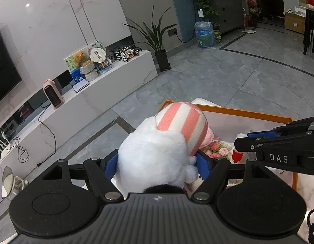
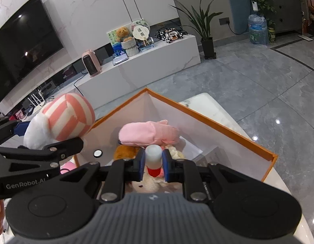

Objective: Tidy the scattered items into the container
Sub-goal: 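Carry the white plush and bottle with both tools over the orange box, then open both tools to drop the plush and bottle into the box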

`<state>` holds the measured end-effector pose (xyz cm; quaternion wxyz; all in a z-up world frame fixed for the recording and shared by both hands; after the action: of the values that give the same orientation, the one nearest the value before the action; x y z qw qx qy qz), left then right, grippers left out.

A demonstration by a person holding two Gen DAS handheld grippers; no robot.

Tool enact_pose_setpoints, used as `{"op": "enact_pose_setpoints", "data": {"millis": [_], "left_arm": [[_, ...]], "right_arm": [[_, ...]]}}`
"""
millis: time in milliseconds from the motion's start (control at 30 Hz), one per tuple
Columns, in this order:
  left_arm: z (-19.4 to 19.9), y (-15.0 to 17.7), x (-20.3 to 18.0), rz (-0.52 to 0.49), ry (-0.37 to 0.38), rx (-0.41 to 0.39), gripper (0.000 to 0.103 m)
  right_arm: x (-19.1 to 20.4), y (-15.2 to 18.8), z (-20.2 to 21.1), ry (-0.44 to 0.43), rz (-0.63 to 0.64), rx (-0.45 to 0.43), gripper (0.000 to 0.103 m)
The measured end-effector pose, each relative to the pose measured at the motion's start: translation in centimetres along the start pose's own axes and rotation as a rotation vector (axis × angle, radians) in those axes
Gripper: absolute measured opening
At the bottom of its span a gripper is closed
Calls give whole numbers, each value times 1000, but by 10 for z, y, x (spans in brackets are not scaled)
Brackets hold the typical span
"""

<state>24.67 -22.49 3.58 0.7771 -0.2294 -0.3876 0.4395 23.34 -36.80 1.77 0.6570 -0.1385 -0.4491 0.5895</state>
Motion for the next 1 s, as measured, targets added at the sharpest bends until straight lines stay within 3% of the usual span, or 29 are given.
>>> {"op": "enact_pose_setpoints", "data": {"millis": [533, 1000], "left_arm": [[-32, 3, -21, -1, 58, 51, 88], [-32, -15, -42, -42, 66, 9, 88]], "right_arm": [[-19, 0, -9, 61, -11, 54, 20], [-32, -5, -7, 89, -43, 37, 21]]}}
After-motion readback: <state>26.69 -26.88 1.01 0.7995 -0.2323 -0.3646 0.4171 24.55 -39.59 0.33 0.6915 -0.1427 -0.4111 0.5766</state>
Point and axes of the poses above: each gripper's, at about its wrist camera, not at the fingertips, and z roughly against the way its jaws point, x to its left, y to its underside, the point moved 2 cm from there along -z, roughly the way its jaws point, and after that the axes turned 11 degrees about -y, right-handed, at the moved point
